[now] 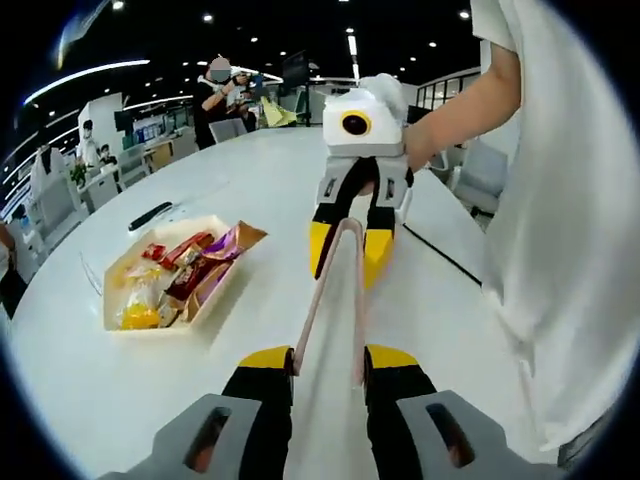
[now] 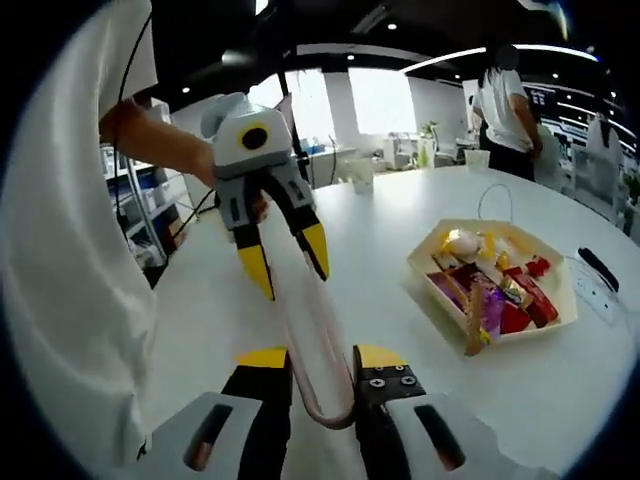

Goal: Place the target food into the container with the food tongs after gripping and lifting it, then release it inside without dropping or visibly crushing the food.

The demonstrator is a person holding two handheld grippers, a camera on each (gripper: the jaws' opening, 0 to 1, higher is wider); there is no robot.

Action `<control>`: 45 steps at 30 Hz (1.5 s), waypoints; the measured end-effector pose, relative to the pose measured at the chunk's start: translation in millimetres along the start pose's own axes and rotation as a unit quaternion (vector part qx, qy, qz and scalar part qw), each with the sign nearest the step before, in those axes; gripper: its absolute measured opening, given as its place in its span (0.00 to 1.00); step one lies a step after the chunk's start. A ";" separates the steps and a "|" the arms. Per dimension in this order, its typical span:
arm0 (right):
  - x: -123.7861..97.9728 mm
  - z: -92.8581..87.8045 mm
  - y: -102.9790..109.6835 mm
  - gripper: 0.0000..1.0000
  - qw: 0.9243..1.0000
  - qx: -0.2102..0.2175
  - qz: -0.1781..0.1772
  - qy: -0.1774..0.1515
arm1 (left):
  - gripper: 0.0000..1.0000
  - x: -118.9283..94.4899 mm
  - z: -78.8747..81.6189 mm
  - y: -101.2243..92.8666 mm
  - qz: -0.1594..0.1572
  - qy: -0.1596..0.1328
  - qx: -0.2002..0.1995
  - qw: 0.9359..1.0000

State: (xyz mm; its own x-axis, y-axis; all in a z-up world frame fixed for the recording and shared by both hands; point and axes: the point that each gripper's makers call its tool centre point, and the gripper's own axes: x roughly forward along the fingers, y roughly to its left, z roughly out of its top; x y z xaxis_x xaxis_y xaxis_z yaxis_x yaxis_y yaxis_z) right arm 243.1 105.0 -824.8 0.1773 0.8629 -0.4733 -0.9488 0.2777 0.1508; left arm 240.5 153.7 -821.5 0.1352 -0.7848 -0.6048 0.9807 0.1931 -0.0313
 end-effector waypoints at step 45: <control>10.1 -20.5 -61.3 0.38 0.996 0.006 -0.087 -0.008 | 0.40 34.0 -15.6 56.9 0.048 0.020 -0.020 0.998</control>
State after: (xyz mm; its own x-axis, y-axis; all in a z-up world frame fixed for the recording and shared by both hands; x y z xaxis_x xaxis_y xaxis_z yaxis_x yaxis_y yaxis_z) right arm 297.7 88.1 -856.6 0.3425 0.8082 -0.4790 -0.9002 0.4283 0.0791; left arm 298.7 147.2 -856.2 0.2224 -0.7373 -0.6379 0.9566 0.2913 -0.0032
